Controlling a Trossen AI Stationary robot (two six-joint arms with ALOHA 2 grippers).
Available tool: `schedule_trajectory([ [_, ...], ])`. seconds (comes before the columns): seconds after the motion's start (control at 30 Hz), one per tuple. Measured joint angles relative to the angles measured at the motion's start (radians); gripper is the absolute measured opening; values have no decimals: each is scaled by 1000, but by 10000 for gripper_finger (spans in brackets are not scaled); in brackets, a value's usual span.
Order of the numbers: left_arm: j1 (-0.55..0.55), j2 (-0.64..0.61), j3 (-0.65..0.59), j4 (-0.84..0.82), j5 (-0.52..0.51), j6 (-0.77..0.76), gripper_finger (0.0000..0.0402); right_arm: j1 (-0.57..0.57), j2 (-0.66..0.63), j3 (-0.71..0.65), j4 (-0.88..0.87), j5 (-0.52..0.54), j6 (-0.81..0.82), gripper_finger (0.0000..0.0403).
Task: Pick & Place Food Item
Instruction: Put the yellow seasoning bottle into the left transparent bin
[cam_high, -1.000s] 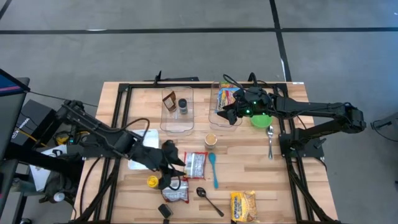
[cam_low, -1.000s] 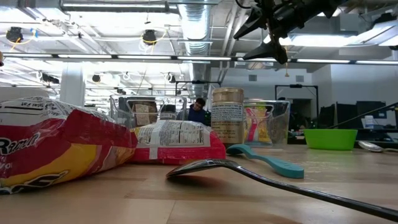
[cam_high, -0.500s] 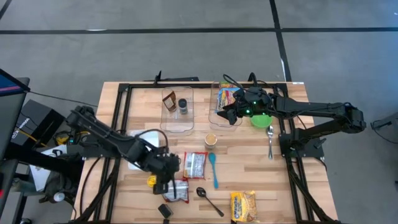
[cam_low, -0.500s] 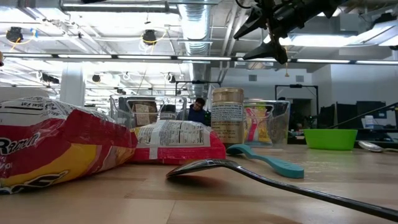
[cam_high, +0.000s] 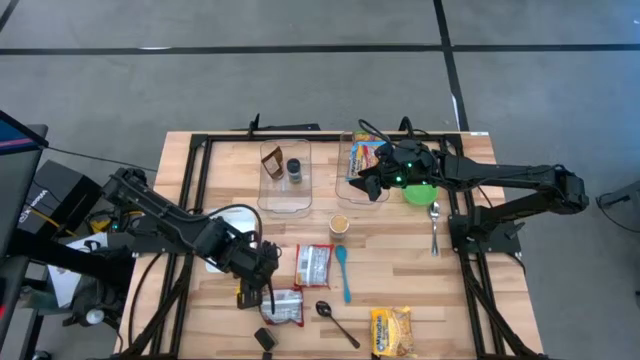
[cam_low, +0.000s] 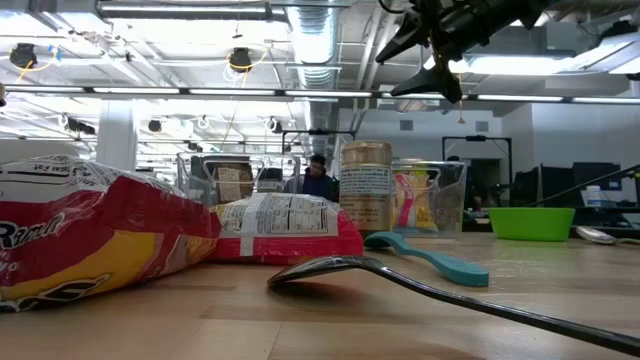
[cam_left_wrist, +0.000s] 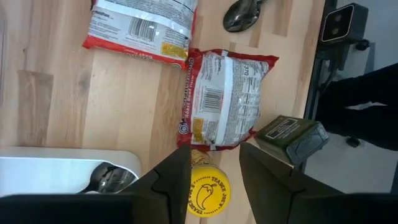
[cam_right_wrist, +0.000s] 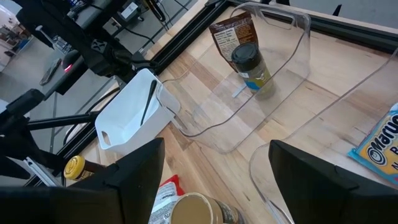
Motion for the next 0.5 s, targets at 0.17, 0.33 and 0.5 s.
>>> schedule_trajectory([
  [0.17, -17, 0, -1, -1, 1, 0, 131, 0, 0, 0, 0, 0, 0, 282],
  [0.33, -26, -1, -43, -6, 38, 3, 131, 0, 0, 0, 0, 0, 0, 282],
  [0.5, -48, -1, -111, -9, 59, 57, 131, 0, 0, 0, 0, 0, -16, 282],
])
